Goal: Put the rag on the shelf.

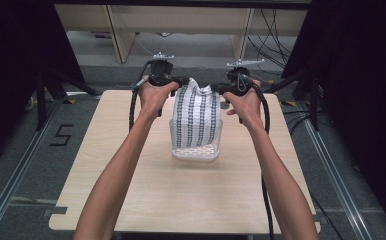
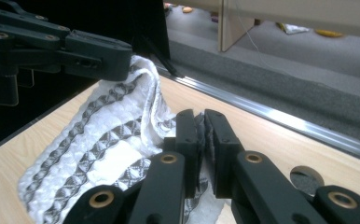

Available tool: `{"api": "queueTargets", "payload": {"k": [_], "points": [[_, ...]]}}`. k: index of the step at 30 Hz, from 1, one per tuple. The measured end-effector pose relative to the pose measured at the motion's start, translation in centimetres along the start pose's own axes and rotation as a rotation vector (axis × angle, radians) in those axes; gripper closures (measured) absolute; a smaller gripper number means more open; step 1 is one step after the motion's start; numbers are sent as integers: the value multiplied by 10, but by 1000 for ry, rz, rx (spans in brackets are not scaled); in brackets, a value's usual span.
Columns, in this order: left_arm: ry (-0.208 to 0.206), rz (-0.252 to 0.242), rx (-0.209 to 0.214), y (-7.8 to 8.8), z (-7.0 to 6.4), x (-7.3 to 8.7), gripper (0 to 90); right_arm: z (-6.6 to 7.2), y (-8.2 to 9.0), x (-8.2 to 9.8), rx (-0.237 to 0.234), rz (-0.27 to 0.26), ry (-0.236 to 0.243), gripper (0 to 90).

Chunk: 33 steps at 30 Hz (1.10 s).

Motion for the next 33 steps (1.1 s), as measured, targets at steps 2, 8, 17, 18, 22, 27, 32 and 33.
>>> {"api": "queueTargets", "payload": {"k": [2,8,17,18,22,27,32,33], "points": [[12,13,-6,-3,3,6,835,-2,-5,3,5,10,-4,848],[22,57,-2,-8,10,19,697,-4,-16,11,7,50,2,757],[49,73,-3,-4,13,25,439,-4,-17,16,11,57,-10,689],[49,73,-3,-4,13,25,435,-4,-17,16,13,56,-5,686],[31,91,8,3,8,25,407,-2,-13,16,-3,51,-2,671],[31,104,14,6,6,25,380,0,-8,19,-4,56,-1,646],[31,117,22,12,5,29,366,-3,-5,19,-3,47,27,617],[38,117,27,14,5,30,364,-2,-2,19,4,53,5,616]]}}
Point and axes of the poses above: each handheld gripper's, and its own axes: y roughly backward along the jaws, x roughly out of its underside, z roughly to its left, the point moved 9 cm from there along -y, roughly forward along the jaws, and after that the axes turned 3 degrees about -y, right-handed, at the moved point
